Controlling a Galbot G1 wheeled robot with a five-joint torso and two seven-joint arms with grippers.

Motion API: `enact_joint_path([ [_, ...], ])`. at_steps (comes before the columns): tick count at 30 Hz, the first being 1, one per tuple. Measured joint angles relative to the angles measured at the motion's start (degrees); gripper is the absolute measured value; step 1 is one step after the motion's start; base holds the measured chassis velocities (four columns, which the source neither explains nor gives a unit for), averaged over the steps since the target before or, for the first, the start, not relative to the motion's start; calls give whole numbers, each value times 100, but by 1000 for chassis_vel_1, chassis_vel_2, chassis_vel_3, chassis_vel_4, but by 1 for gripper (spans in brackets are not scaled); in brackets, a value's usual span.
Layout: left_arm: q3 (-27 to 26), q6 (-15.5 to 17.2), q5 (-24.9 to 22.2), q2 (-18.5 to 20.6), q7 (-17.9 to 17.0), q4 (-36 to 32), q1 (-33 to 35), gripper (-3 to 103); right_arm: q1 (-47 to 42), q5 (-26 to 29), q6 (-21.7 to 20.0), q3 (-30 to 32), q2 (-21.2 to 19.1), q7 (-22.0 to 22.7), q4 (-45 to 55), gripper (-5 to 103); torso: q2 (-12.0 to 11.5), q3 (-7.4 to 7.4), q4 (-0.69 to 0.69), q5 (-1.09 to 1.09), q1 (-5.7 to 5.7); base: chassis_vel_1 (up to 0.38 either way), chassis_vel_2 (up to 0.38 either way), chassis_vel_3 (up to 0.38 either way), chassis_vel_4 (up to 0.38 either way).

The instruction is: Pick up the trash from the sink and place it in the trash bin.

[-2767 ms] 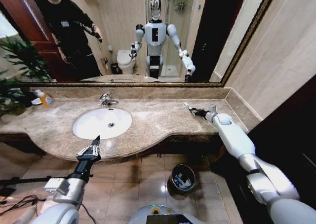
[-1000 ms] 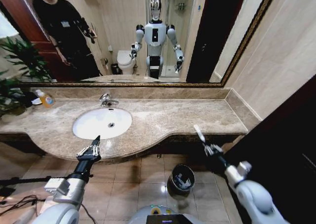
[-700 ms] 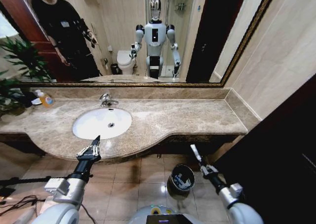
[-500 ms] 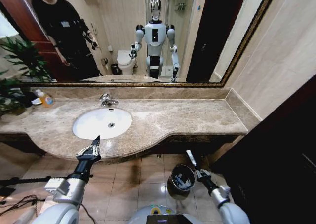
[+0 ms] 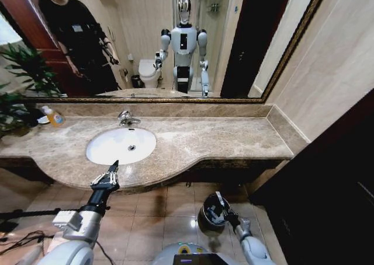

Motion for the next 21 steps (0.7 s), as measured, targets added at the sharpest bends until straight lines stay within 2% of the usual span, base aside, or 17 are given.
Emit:
enact_joint_path([
  [9, 0, 0, 0, 0, 0, 0, 0, 0, 165, -78, 175, -18, -44, -80, -600, 18, 0, 0, 0, 0, 0, 0, 0, 0, 0],
  [21, 0, 0, 0, 0, 0, 0, 0, 0, 234, -136, 219, -22, -45, -75, -672, 18, 0, 0, 0, -1, -1, 0, 0, 0, 0],
])
